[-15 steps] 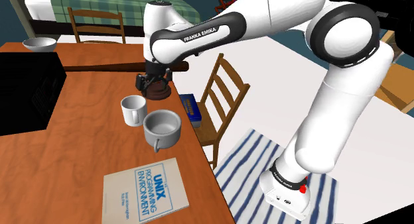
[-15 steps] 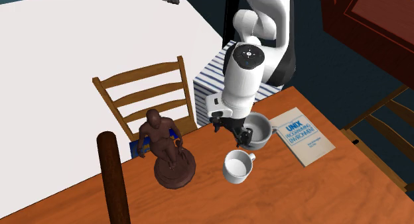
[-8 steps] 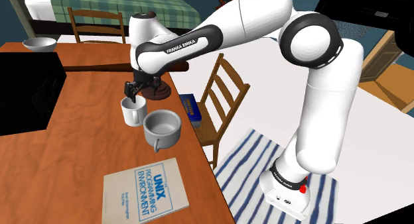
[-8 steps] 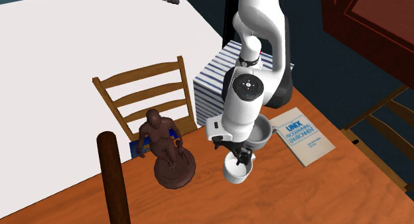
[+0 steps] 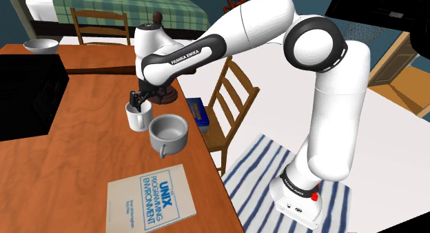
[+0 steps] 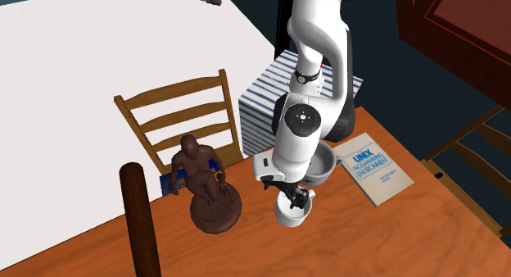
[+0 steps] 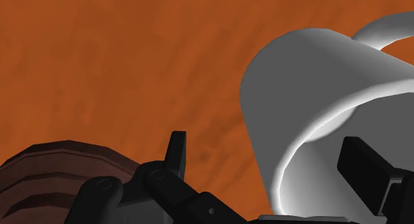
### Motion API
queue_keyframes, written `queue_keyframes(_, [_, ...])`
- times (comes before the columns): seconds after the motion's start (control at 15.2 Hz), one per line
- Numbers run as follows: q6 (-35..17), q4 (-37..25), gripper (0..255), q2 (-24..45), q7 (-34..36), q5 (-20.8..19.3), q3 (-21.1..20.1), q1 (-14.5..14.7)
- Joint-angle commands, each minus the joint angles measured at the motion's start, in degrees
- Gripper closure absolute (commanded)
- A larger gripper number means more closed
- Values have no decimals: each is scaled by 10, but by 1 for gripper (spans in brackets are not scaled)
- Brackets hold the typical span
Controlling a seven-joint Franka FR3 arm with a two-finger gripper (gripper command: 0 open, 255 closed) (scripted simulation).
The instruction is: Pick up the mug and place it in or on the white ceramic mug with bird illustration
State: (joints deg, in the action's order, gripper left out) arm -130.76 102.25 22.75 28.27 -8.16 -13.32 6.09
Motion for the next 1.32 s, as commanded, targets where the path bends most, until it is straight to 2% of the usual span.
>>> queue_keyframes(0.0, [-1,0,0,0,0,0,0,0])
queue_keyframes(0.2, [0,0,0,0,0,0,0,0])
queue_keyframes(0.26, [0,0,255,0,0,0,0,0])
queue_keyframes(0.86, [-1,0,255,0,0,0,0,0])
queue_keyframes(1.25, [38,-18,255,-20,-6,8,-4,-2])
